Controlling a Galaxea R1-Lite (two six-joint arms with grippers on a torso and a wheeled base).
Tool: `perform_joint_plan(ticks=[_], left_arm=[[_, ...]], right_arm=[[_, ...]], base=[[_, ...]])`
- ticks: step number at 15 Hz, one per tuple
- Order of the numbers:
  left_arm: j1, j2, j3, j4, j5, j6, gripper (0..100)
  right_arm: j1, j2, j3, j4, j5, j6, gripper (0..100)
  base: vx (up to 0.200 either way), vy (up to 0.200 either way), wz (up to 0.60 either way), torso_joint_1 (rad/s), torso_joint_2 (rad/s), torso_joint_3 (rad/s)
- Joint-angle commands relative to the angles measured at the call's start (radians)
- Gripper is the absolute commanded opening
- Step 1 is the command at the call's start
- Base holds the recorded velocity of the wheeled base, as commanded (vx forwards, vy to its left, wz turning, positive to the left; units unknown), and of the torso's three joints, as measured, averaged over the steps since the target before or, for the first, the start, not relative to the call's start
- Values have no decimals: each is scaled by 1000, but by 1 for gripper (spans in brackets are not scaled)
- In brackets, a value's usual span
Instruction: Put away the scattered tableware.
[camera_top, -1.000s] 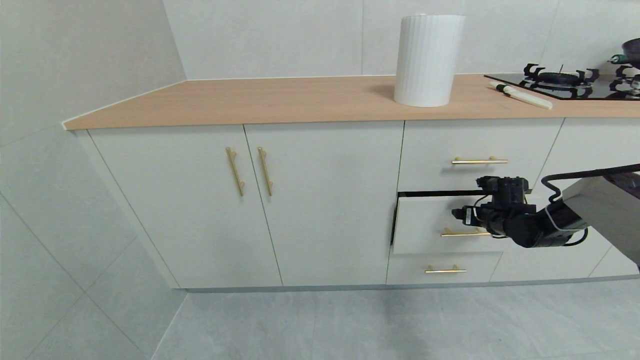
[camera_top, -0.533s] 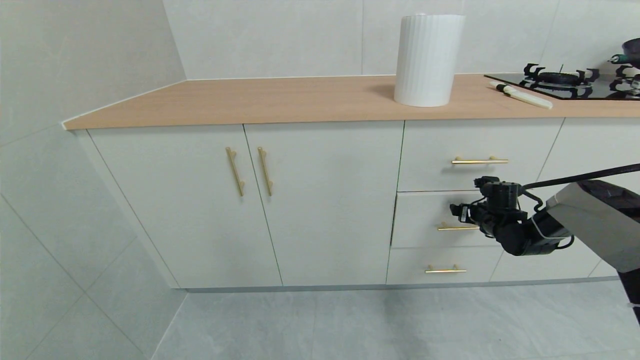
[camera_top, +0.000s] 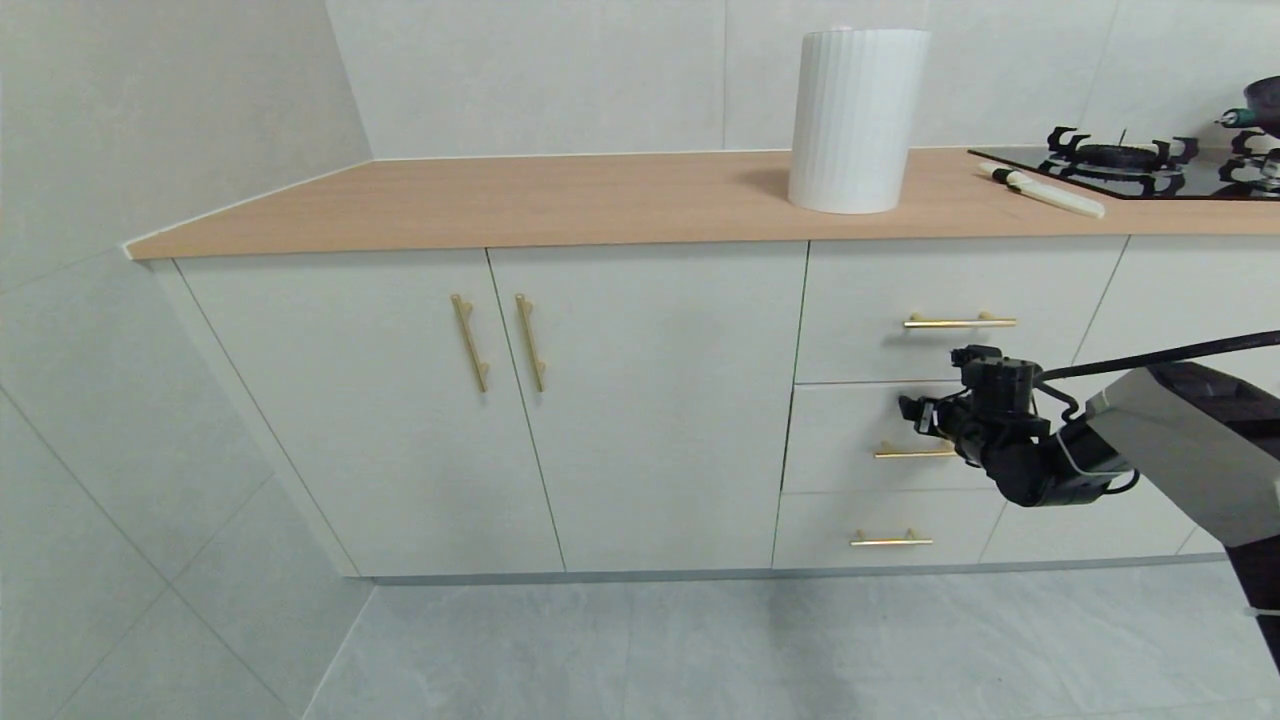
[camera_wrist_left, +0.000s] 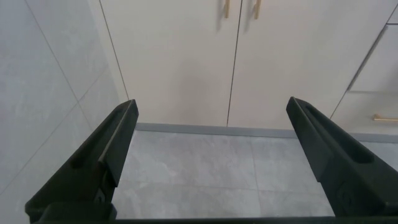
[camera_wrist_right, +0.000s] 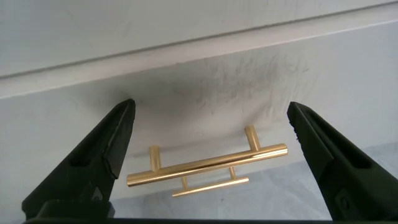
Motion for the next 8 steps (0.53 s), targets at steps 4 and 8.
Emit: perform_joint_plan(ticks=[4,8], left_arm=[[0,1,0,-1,0,-1,100],[0,1,0,-1,1,-1,100]], right_arm=[[1,19,-23,-16,-21,1,100],[1,-76,52,-17,-24,3,100]], base=[[0,0,0,0,0,0],[0,0,0,0,0,0]])
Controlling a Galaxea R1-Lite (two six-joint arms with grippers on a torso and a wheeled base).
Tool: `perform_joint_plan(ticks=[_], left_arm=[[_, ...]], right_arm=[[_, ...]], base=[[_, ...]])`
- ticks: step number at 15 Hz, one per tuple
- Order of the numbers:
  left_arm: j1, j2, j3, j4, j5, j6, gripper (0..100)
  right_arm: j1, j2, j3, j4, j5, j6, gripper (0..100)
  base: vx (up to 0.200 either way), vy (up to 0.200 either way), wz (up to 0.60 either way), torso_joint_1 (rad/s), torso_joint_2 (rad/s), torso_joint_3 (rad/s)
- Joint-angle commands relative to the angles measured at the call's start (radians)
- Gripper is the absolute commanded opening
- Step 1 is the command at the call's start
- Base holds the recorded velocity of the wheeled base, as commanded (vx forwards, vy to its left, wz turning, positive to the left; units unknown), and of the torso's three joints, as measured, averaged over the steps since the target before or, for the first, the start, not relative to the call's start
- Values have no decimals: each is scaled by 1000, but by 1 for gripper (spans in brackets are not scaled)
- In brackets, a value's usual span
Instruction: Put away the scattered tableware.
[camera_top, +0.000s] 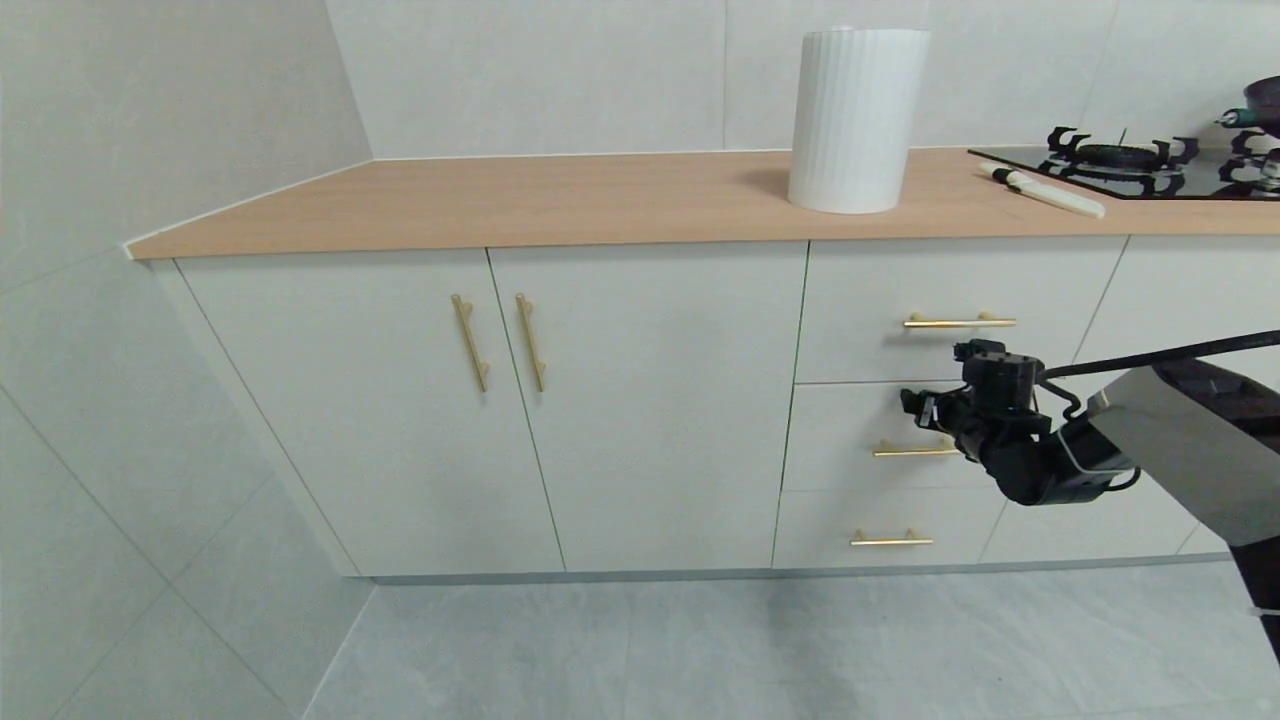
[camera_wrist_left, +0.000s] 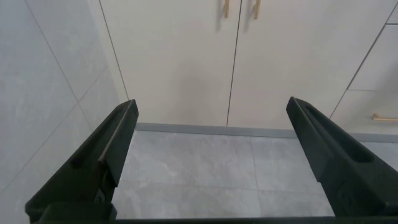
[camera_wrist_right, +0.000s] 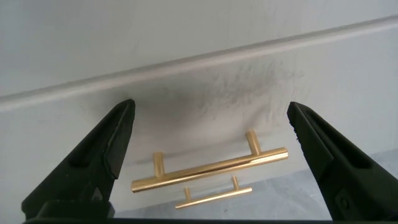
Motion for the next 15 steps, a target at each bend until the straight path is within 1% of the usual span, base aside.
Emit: perform_joint_plan(ticks=[1,3,4,5,6,7,8,9,13,14,15], left_arm=[[0,1,0,0,0,0,100],[0,1,0,0,0,0,100],[0,1,0,0,0,0,100],[0,1,0,0,1,-1,100],[0,1,0,0,1,-1,100],[0,1,0,0,0,0,100],[0,1,0,0,0,-1,100],[0,1,0,0,1,-1,100],[0,1,0,0,1,0,100],[0,1,0,0,0,-1,100],[0,1,0,0,1,0,100]], right_arm=[[-2,-185,155,-8,1,16,100],[-2,-379,367,-94,-1,43,100],[-2,-441,437,-132,-1,42,100],[-2,-587,606,-225,-13,28,100],[-2,-685,706,-275,-25,5,100],[-2,-835,853,-319,-28,-49,100],[-2,-946,953,-334,-28,-84,100],[-2,-1053,1034,-336,-27,-103,100],[-5,-1387,1267,-331,-28,-179,100],[-6,-1530,1348,-316,-31,-244,100],[-9,-1605,1370,-278,-39,-267,100]], base=[[0,0,0,0,0,0],[0,0,0,0,0,0],[0,0,0,0,0,0],[0,0,0,0,0,0],[0,0,0,0,0,0],[0,0,0,0,0,0],[0,0,0,0,0,0],[0,0,0,0,0,0],[0,0,0,0,0,0],[0,0,0,0,0,0],[0,0,0,0,0,0]])
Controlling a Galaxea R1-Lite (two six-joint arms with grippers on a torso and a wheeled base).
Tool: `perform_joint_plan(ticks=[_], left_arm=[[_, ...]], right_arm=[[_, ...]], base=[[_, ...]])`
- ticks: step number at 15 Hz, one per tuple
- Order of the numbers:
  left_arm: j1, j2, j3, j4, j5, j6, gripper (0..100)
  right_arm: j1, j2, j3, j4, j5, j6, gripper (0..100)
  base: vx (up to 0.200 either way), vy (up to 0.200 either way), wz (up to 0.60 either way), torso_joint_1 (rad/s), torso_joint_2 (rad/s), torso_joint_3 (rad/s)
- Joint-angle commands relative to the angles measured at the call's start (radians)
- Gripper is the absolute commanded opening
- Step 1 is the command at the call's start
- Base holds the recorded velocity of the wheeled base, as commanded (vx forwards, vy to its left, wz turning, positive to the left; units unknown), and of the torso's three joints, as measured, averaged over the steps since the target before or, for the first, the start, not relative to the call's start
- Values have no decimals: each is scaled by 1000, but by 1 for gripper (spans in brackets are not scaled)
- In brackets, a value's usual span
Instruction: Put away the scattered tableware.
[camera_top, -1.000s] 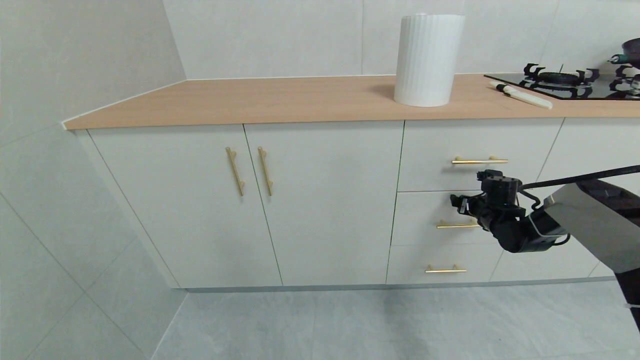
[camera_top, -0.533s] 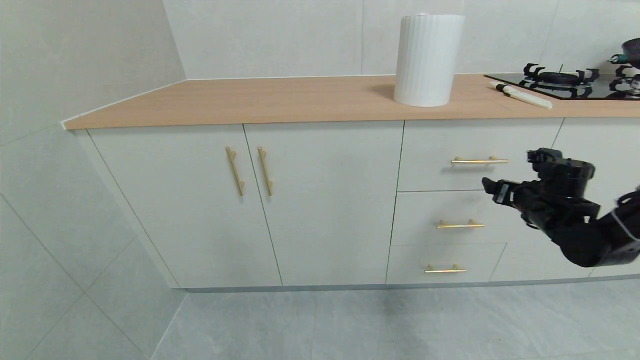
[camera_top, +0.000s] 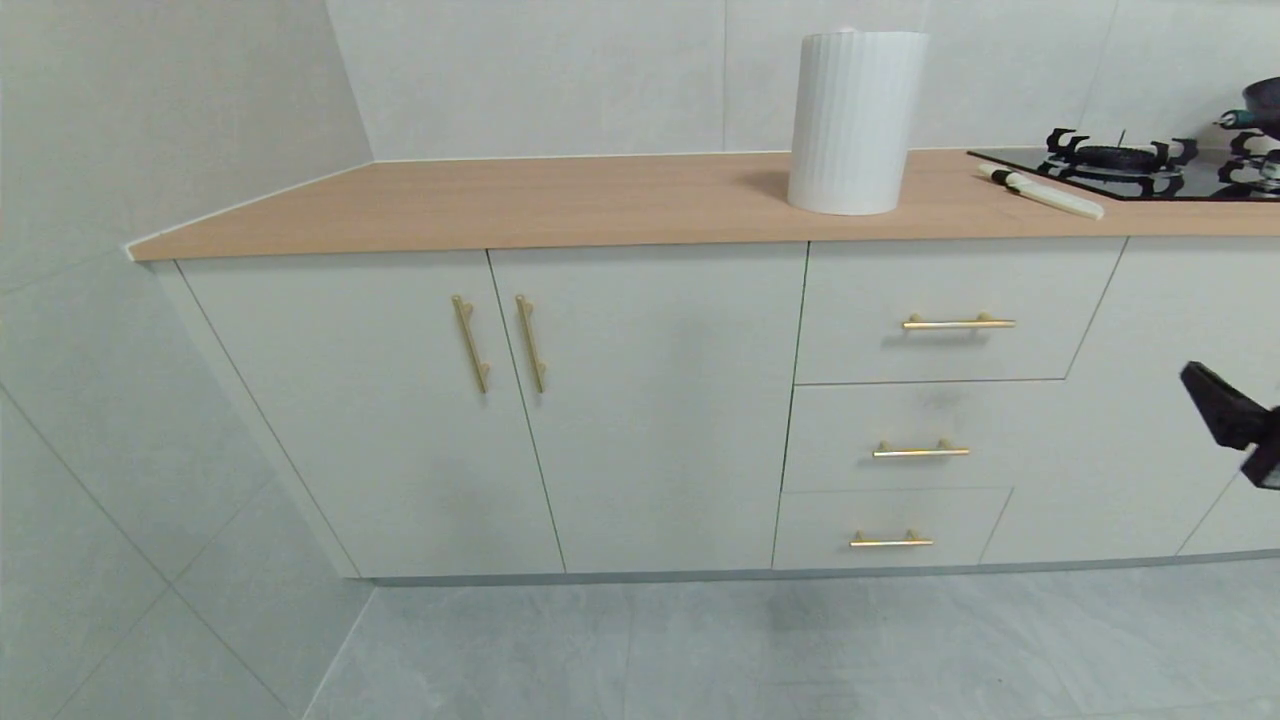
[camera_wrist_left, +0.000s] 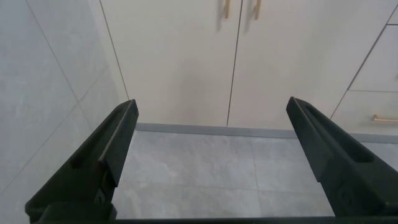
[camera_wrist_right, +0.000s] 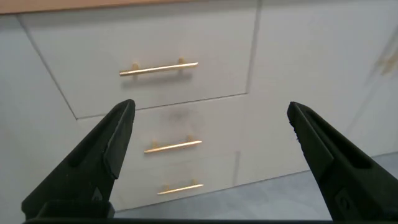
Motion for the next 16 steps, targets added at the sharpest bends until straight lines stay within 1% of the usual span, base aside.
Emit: perform_joint_plan(ticks=[1,2,3,4,6,7,8,9,10,13,15,16], left_arm=[[0,1,0,0,1,-2,100],[0,1,0,0,1,-2,100],[0,1,0,0,1,-2,100],[0,1,0,0,-1,0,100],[0,1,0,0,1,0,100],[0,1,0,0,1,-2,100],[0,1,0,0,-1,-2,100],[0,1,0,0,1,-2,100],[0,1,0,0,1,-2,100],[0,1,0,0,-1,-2,100],[0,1,0,0,1,-2,100],[0,1,0,0,1,-2,100]], right_arm=[[-27,-408,158,126,-63,-111,100],[-36,-499,155,214,-97,-129,100],[-34,-592,154,303,-100,-142,100],[-34,-703,151,417,-100,-149,100],[-34,-951,140,705,-98,-156,100],[-34,-1040,125,820,-98,-157,100],[-34,-1091,114,894,-95,-159,100],[-33,-1186,99,1004,-83,-163,100],[-34,-1224,103,1043,-72,-162,100],[-34,-1224,142,1041,-52,-110,100],[-34,-1224,237,1027,40,-77,100],[-34,-1224,241,1047,57,-54,100]], base=[[0,0,0,0,0,0],[0,0,0,0,0,0],[0,0,0,0,0,0],[0,0,0,0,0,0],[0,0,0,0,0,0],[0,0,0,0,0,0],[0,0,0,0,0,0],[0,0,0,0,0,0],[0,0,0,0,0,0],[0,0,0,0,0,0],[0,0,0,0,0,0],[0,0,0,0,0,0]])
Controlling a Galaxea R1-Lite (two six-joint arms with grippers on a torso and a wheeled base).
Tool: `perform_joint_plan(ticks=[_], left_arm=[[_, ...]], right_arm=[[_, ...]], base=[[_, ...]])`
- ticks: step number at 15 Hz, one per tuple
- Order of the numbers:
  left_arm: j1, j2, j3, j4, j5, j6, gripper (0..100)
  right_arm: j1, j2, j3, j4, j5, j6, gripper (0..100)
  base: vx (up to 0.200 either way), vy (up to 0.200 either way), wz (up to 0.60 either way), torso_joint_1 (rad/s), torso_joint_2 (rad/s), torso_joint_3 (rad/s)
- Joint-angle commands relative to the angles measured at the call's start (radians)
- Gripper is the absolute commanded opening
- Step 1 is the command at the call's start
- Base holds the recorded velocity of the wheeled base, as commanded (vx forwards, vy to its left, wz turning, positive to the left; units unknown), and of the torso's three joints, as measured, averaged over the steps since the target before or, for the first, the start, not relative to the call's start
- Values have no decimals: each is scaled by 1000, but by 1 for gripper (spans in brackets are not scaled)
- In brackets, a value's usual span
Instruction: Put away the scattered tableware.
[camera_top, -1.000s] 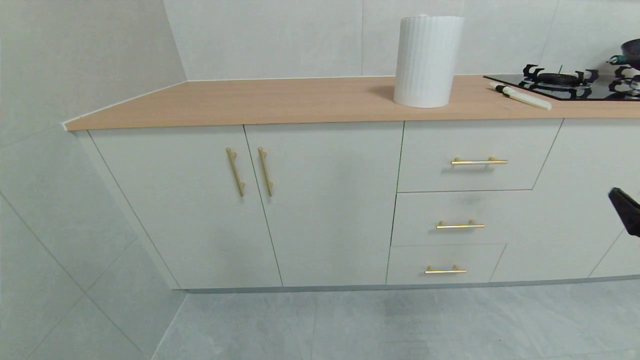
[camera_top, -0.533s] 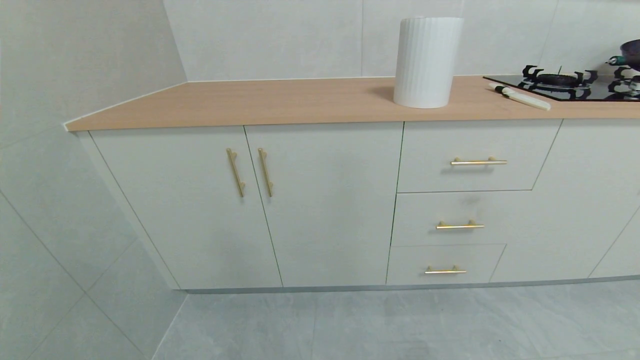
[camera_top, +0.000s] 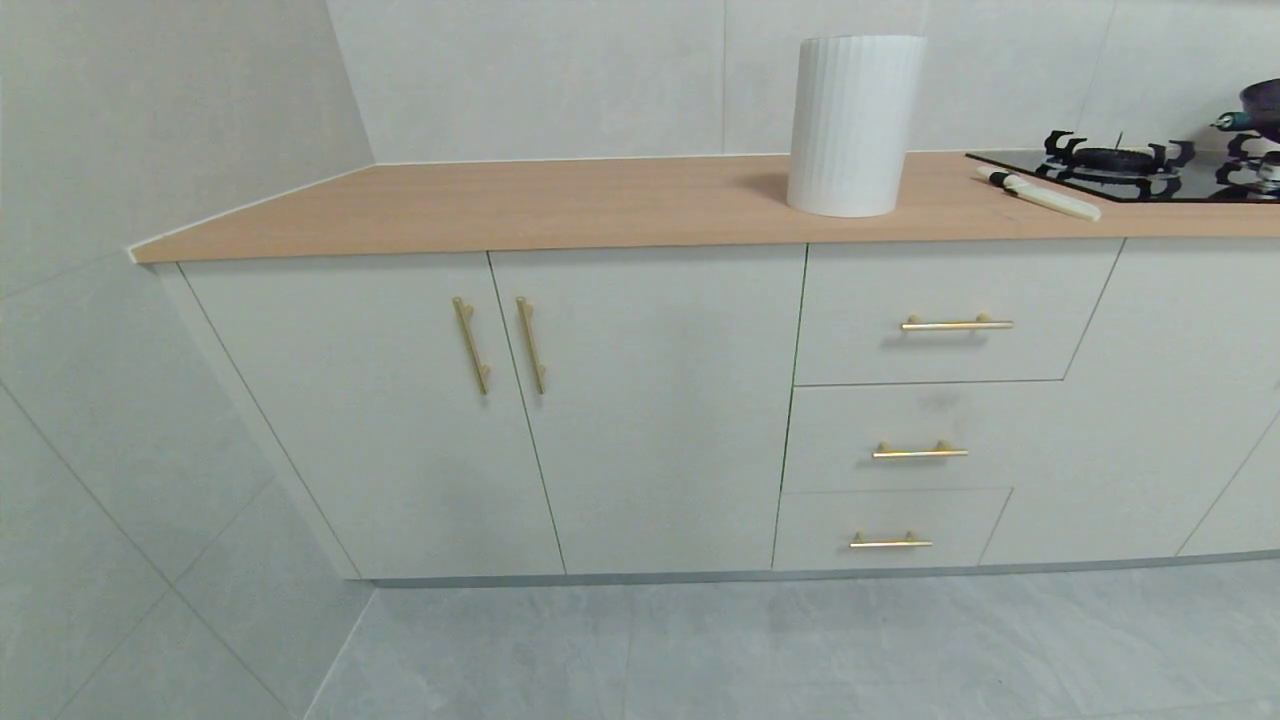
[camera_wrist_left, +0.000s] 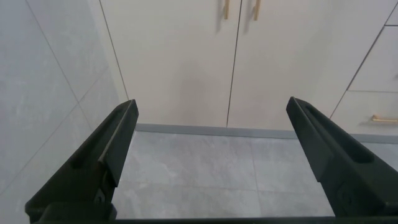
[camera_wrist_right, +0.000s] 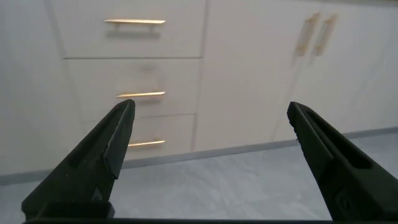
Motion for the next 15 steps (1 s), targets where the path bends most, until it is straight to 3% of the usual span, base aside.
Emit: perform_joint_plan(ticks=[1,5,7,13,15], left_arm=[[0,1,0,0,-1,-2,100],[0,1,0,0,1,0,100],[0,1,0,0,-1,-2,100],[0,1,0,0,1,0,100],[0,1,0,0,-1,0,100]], right_arm=[[1,-16,33,22,42,49,100],[2,-2,33,23,114,107,100],[-1,-16,32,88,228,118,100],[-1,-16,33,80,226,112,100],[-1,-16,33,80,228,112,100]], base=[[0,0,0,0,0,0],[0,0,0,0,0,0],[0,0,0,0,0,0],[0,0,0,0,0,0],[200,0,0,7,5,2]])
